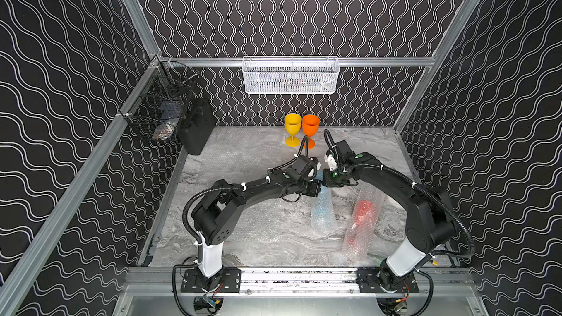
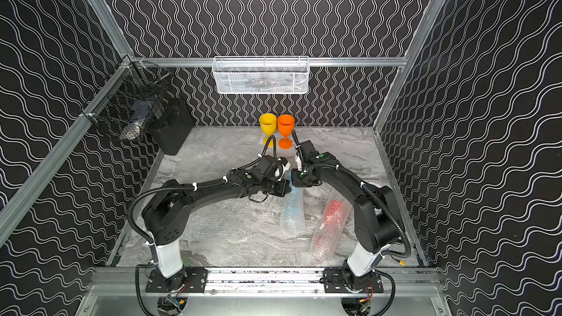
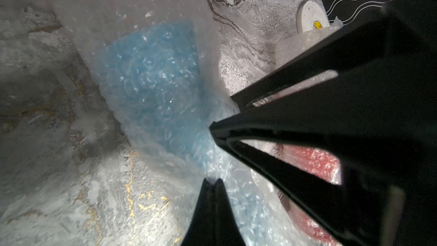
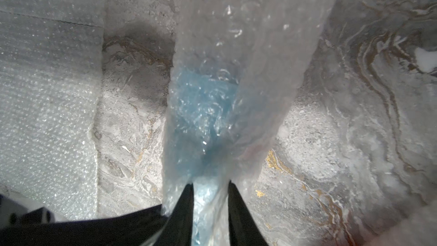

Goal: Unpack wine glasses from bubble wrap
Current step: Unwrap the bubble wrap at the center of the board.

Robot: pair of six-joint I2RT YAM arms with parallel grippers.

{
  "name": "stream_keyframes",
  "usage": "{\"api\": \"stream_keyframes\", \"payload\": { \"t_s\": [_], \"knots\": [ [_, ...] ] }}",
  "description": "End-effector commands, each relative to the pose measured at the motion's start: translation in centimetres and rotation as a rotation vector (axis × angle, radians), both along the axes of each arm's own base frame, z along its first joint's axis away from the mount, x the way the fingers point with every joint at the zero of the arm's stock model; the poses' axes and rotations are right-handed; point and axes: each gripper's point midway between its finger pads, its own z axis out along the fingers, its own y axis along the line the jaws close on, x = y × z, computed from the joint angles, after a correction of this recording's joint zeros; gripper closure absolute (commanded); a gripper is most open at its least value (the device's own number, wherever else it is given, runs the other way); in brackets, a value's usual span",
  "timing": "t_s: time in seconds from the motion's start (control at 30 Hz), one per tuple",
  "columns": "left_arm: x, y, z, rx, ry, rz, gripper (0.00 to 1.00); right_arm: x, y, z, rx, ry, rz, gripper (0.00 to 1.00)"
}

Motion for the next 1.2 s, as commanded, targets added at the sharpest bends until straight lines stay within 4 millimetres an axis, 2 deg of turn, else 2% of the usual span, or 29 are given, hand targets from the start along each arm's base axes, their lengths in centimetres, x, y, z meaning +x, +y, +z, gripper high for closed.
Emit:
{"api": "stream_keyframes", "payload": {
  "t_s": [0.0, 0.3, 0.33, 0.37, 0.47, 0.63, 1.0, 1.17],
  "knots": [
    [0.2, 0.0, 1.2, -0.012, -0.019, 0.015, 1.0, 0.5, -1.5, -0.4, -0.092, -0.018, -0.028, 0.73],
    [0.1, 0.0, 1.5, -0.013, -0.024, 0.016, 1.0, 1.3, -3.0, -0.7, -0.187, -0.036, -0.064, 0.72],
    [0.1, 0.0, 1.5, -0.014, -0.023, 0.018, 1.0, 1.3, -2.8, -0.6, -0.177, -0.039, -0.058, 0.71],
    [0.2, 0.0, 1.5, -0.016, -0.023, 0.018, 1.0, 0.7, -1.4, -0.6, -0.153, -0.04, -0.014, 0.7],
    [0.2, -0.2, 1.6, -0.02, -0.023, 0.014, 1.0, 0.3, 0.2, -0.8, -0.139, -0.035, 0.028, 0.67],
    [0.3, -0.5, 1.5, -0.021, -0.018, 0.013, 1.0, 0.2, 0.5, -1.4, -0.156, -0.031, 0.026, 0.66],
    [0.2, 0.4, 1.3, 0.022, -0.026, 0.026, 1.0, 1.0, -0.3, -1.7, -0.179, -0.052, 0.0, 0.9],
    [0.2, 0.8, 1.3, 0.042, -0.031, 0.03, 1.0, 1.1, -0.2, -1.3, -0.165, -0.064, 0.0, 0.94]
  ]
}}
